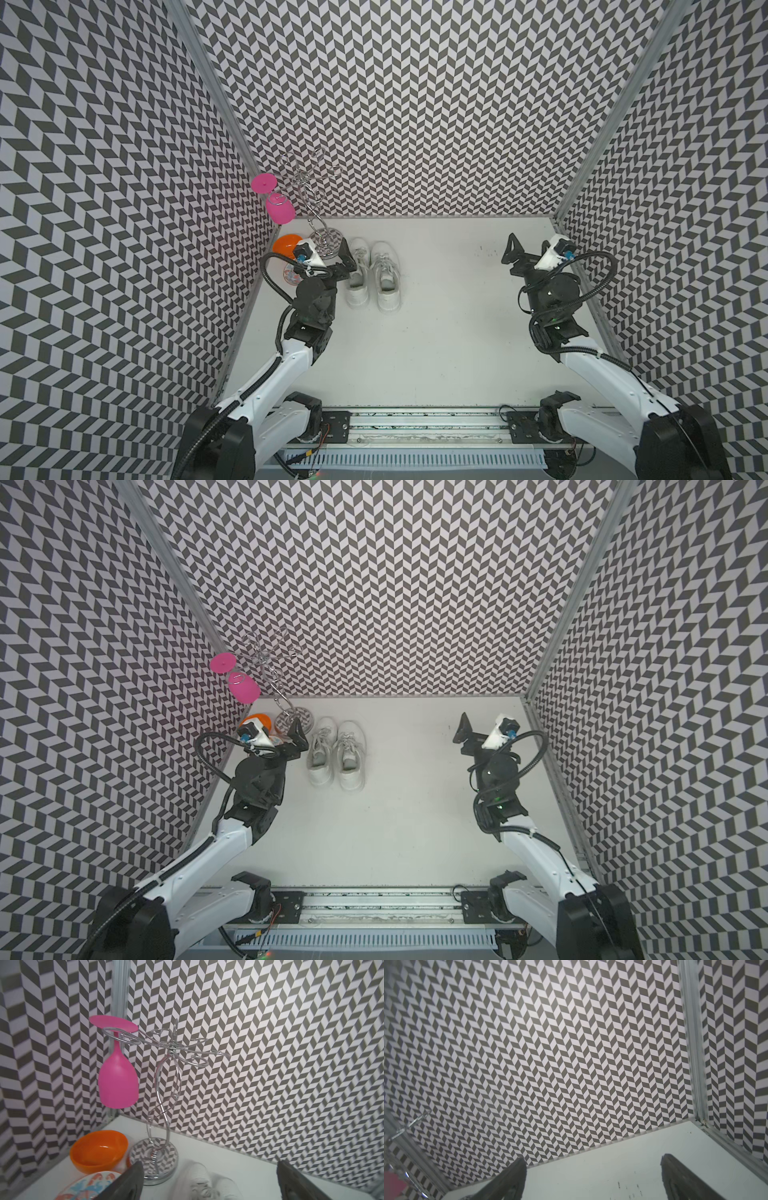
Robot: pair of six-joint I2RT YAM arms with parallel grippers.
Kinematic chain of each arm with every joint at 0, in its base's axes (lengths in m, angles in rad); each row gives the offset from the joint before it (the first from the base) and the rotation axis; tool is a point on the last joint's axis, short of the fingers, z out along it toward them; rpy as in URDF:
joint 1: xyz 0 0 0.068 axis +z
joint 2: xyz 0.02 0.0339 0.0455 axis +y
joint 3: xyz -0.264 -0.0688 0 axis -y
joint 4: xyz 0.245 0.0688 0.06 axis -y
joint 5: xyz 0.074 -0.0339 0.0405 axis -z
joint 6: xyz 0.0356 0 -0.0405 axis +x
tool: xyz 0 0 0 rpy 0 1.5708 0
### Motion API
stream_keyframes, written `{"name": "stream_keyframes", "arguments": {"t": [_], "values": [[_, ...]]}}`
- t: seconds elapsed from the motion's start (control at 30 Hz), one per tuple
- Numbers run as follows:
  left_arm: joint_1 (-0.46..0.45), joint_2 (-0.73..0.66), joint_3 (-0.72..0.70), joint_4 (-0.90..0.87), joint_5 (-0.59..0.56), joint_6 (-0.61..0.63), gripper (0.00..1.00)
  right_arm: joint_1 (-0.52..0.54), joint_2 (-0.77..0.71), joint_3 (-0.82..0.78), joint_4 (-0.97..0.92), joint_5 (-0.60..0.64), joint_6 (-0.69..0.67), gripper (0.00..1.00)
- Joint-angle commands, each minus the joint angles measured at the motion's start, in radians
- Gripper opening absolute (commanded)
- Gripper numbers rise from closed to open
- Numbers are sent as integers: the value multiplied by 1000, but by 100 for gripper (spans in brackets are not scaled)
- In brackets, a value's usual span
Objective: Remove the insole from the shoe
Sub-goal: Move the shoe to the center of the board.
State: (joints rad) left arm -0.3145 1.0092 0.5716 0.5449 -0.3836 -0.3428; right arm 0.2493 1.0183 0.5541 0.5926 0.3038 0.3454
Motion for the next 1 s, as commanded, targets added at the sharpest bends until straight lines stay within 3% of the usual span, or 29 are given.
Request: {"name": "stream_keyframes", "arguments": {"t": [0.0, 0.07, 0.17, 0.27, 0.47, 0.63, 0.97], "values": [[-1, -30, 40, -275, 16, -321, 100, -45, -52, 9, -215, -41, 248, 100], [4, -47, 18, -273, 74, -419, 100, -57, -67, -9, -200, -115, 231, 100], [17, -60, 12, -273, 213, -391, 100, -55, -42, 27, -245, -240, 178, 100], [9, -40, 75, -433, 252, -355, 100, -21, 28, 75, -294, -339, 172, 100], [-10, -58, 99, -571, 301, -314, 100, 181, 249, 236, -400, -298, 142, 98], [-10, -82, 70, -587, 331, -322, 100, 285, 454, 400, -492, -328, 151, 94], [-10, -101, 11, -544, 354, -347, 99, 450, 716, 640, -602, -260, 99, 85]]}}
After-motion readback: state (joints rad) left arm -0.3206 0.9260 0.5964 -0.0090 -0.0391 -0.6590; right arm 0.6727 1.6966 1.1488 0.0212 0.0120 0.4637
